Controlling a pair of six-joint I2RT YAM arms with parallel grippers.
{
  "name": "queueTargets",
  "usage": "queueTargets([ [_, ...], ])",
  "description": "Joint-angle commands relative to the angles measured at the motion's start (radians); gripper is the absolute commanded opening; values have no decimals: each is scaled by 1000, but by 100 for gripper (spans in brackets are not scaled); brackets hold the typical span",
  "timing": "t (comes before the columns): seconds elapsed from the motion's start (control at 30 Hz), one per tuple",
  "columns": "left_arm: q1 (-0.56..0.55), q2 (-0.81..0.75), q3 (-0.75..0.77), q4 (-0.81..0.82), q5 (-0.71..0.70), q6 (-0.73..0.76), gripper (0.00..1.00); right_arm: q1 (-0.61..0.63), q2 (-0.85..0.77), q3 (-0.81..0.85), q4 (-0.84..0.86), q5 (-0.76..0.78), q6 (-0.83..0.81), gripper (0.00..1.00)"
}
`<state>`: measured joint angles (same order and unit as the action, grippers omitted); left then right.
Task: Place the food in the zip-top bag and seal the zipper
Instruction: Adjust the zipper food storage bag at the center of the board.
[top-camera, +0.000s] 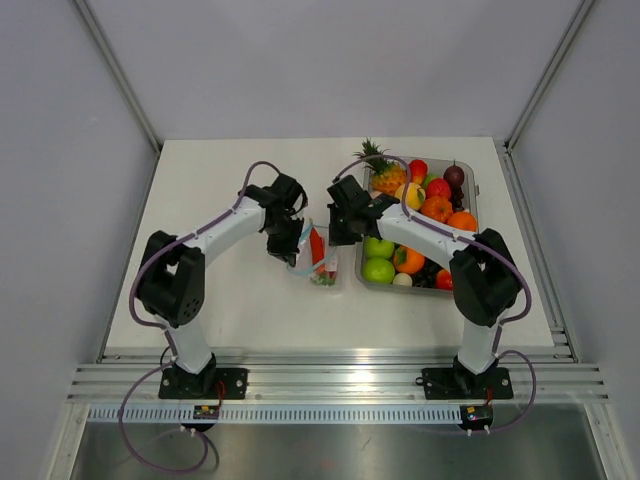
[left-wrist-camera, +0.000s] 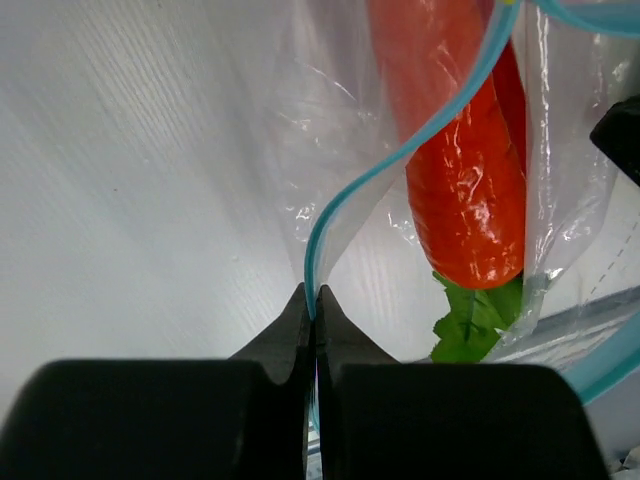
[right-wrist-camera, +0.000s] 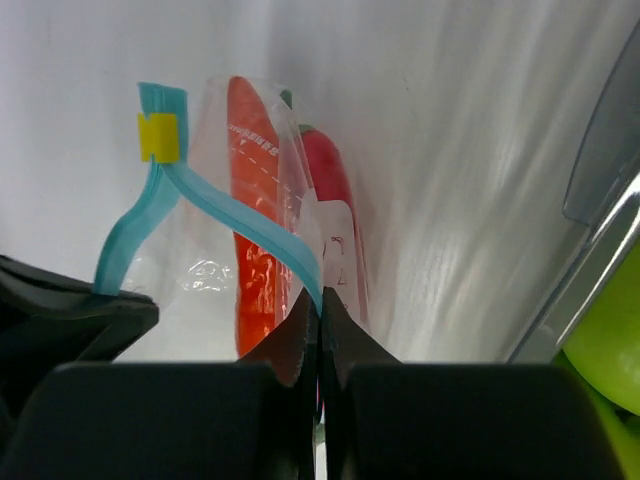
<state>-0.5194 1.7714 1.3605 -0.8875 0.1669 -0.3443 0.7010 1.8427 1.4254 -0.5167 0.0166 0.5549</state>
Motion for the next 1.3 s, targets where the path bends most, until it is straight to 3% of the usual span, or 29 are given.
queueTargets([
  [0.0,-11,-113,175,-77,-32,1,0,8,-115,104,-21,23,-24,0],
  [0.1,-11,-176,314,-129,-6,4,0,12,-183,135,-48,29,-35,0],
  [0.2,-11,-210,333,-140,-10,7,0,14,-218,110,-42,31,-29,0],
  [0.37,-13,-147,185,-50,28,4,0,17,-128,15,13,-12,16,0],
  [0.53,-13,0,66,13,-35,16,0,17,-4,-27,49,5,34,0],
  [0.63,-13,5,97,-19,-60,13,0,26,4,9,21,8,34,0],
  [0.77,-13,-142,253,-86,-78,4,0,35,-129,41,15,45,27,0],
  [0.9,-13,-179,362,-148,-55,14,0,41,-189,53,15,52,30,0],
  [1.27,-13,-9,95,-2,-21,4,0,54,-40,-80,76,20,92,0],
])
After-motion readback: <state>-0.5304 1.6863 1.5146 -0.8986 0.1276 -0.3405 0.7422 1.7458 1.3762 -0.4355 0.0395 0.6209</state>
